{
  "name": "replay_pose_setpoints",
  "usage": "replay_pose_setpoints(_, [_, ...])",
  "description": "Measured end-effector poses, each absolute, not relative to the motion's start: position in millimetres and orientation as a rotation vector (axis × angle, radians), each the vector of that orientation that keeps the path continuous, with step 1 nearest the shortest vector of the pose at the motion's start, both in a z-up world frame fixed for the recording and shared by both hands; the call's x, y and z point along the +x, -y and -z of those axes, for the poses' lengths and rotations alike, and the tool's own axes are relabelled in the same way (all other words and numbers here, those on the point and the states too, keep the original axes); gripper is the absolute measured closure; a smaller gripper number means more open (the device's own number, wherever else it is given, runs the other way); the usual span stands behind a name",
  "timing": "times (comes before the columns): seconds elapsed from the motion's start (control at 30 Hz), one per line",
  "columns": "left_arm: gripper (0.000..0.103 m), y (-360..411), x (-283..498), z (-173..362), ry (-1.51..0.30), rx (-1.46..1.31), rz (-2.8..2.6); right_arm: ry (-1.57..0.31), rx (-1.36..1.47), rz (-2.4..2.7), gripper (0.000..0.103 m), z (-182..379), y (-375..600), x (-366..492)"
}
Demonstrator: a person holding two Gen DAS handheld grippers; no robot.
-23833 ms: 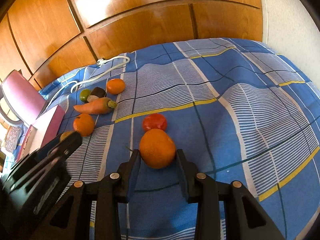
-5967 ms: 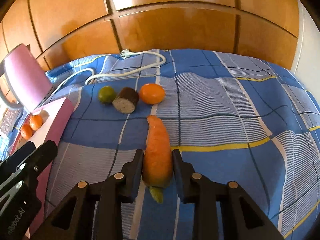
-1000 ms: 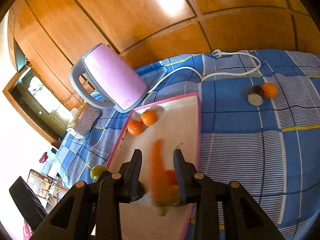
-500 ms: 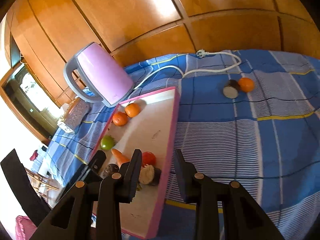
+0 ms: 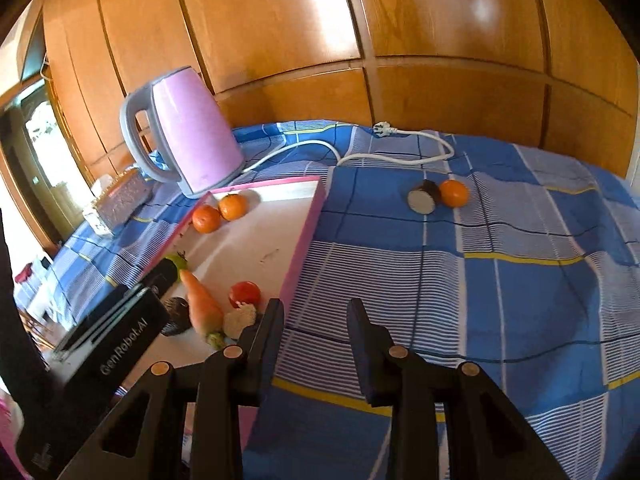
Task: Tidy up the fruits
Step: 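Open the left tool to drop the lime while the right tool releases the carrot in the tray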
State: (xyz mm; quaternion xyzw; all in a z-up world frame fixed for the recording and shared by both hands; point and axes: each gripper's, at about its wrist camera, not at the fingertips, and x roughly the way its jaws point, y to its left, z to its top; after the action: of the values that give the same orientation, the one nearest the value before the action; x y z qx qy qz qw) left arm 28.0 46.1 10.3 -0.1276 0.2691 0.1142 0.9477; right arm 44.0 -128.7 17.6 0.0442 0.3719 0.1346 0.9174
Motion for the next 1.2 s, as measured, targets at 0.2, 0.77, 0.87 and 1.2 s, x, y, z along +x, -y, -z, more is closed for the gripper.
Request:
replay_pose_setpoints(0.2, [0.039, -32, 30, -10, -0.556, -0.214, -0.178, -0.757, 0.069, -0.246, 0.07, -16, 138, 42])
replay_pose_setpoints(0.77, [0.039, 6, 31, -6, -0.579, -0.091, -0.085, -0.745, 0.067, -0.121, 0.07, -12, 189, 52])
replay_pose_setpoints(0.87, [0.038, 11, 30, -5, -0.58, -0.074, -0.077, -0.747, 0.066, -0.098, 0.07, -9, 197, 54])
replay_pose_setpoints(1.2, [0.038, 23, 30, -2, -0.586, -0.025, -0.052, -0.737, 0.033, -0.053, 0.07, -5, 212, 72])
